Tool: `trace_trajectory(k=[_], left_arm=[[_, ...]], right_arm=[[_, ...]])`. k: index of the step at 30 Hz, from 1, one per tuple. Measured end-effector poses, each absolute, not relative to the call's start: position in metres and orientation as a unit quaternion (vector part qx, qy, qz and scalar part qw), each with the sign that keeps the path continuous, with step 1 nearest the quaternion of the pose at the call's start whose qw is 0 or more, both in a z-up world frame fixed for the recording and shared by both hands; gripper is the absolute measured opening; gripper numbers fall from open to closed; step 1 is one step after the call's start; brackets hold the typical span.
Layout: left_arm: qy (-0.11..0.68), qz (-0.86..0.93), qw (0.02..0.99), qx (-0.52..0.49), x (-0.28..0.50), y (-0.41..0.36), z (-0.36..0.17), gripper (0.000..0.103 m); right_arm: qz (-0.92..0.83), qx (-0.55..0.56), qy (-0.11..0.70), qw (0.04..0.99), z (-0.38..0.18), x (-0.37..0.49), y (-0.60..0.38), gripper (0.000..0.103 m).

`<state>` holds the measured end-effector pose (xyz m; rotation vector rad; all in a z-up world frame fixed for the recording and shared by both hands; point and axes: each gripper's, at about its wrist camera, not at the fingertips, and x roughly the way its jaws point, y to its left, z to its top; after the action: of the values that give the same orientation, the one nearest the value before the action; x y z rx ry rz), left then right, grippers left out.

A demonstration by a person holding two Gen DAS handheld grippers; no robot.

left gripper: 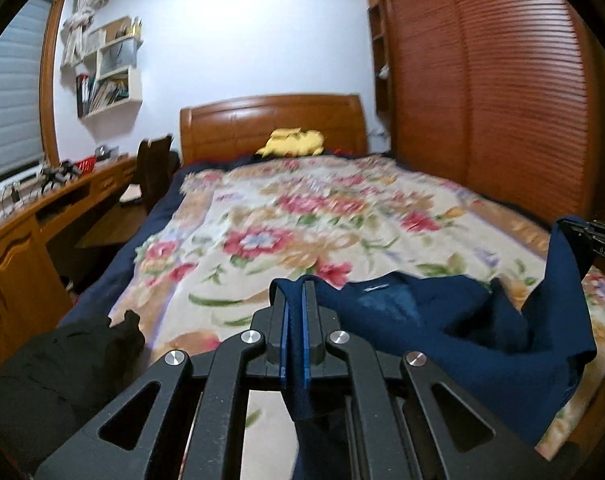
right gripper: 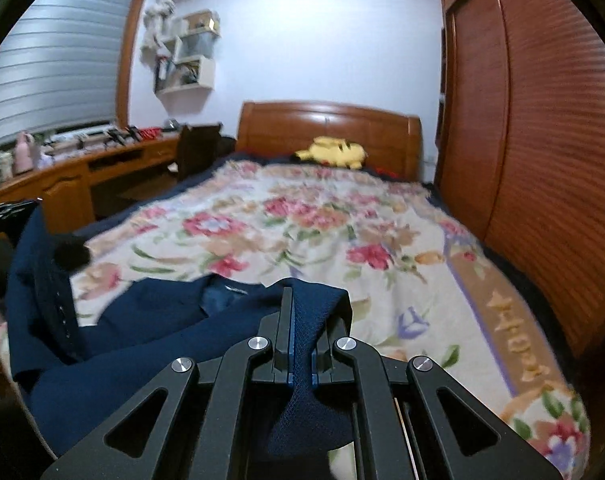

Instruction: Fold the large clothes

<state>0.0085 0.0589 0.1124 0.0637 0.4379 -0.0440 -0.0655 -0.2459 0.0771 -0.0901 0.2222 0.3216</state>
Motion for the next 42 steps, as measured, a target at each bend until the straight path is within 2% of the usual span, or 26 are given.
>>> trace_trajectory(k=[11,17,19,20,21,22,24,25,26,27,36,42], left_arm=[[0.265,0.007,0.964,0.021,0.13,0.066,0.064,0.006],[0.29,-0.009,0.957,0.017,0.163,0.054,0.045,0.008],[0.301,-0.026,0.953,0.013,0.16,0.05,0.035,0.013],[0.305,-0.033,0.952,0.017,0.156,0.047,0.031,0.021],[0.308,-0.041,0.95,0.024,0.15,0.043,0.027,0.033],[0.308,-0.047,0.95,0.028,0.143,0.039,0.025,0.039],[0.304,-0.063,0.95,0.032,0.128,0.032,0.022,0.056],[0.305,-0.072,0.949,0.031,0.118,0.028,0.021,0.062],[0.304,-0.079,0.949,0.028,0.11,0.026,0.02,0.076],[0.301,-0.088,0.949,0.025,0.1,0.023,0.02,0.081],[0.31,-0.112,0.944,0.008,0.029,0.006,0.006,0.082],[0.316,-0.099,0.943,0.018,0.013,0.01,-0.007,0.082]], right_arm=[[0.105,-0.045,0.158,0.981,0.083,0.071,-0.215,0.005],[0.079,-0.063,0.206,0.973,0.06,0.122,-0.189,0.005],[0.085,-0.082,0.24,0.964,0.049,0.129,-0.175,0.006],[0.084,-0.093,0.247,0.961,0.046,0.131,-0.171,0.01],[0.083,-0.101,0.251,0.959,0.044,0.129,-0.166,0.017],[0.084,-0.106,0.253,0.958,0.043,0.125,-0.164,0.023],[0.088,-0.107,0.253,0.958,0.046,0.114,-0.163,0.064],[0.09,-0.107,0.25,0.958,0.049,0.108,-0.163,0.069],[0.091,-0.11,0.242,0.96,0.052,0.098,-0.163,0.07],[0.094,-0.112,0.236,0.961,0.055,0.088,-0.163,0.07],[0.214,-0.128,0.241,0.938,0.042,-0.004,-0.152,0.07],[0.23,-0.198,0.274,0.913,0.022,-0.024,-0.126,0.07]])
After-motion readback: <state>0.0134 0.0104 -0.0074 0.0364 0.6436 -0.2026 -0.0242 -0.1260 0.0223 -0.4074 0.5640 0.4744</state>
